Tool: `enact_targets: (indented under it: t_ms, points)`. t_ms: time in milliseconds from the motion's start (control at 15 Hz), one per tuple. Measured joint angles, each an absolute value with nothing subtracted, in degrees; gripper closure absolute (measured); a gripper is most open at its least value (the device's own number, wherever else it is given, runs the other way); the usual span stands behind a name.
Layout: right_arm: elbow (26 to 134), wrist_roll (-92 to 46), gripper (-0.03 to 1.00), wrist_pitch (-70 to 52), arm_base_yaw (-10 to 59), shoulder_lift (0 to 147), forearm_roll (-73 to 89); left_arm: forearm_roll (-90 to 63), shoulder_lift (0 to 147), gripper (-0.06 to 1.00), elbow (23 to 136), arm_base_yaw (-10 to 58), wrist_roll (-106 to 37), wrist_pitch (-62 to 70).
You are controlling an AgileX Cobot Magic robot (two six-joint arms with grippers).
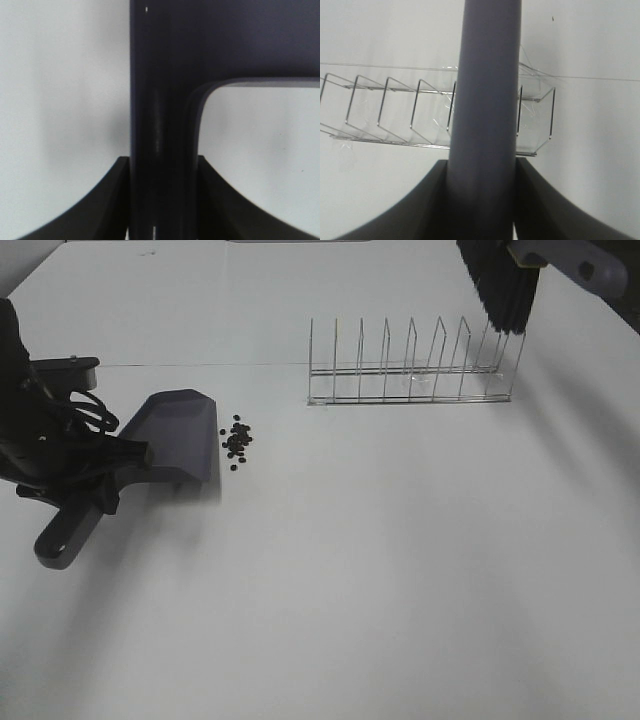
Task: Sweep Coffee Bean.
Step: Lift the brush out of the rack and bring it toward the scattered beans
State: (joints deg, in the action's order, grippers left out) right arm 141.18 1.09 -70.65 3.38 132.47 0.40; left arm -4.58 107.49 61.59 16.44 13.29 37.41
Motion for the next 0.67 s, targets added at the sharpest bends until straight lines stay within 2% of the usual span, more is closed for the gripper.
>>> enact_targets:
  t_ms: [267, 667]
  points:
    - [137.2, 0.6, 0.68, -70.6, 3.4, 124.8, 4.0, -4.7, 107.5, 0.62, 61.6, 16.4, 13.3, 37.4]
    - [109.2, -0.8, 0.68, -70.8, 3.6, 111.5, 8.6, -5.6, 107.5, 0.62, 61.6, 16.4, 13.3, 37.4]
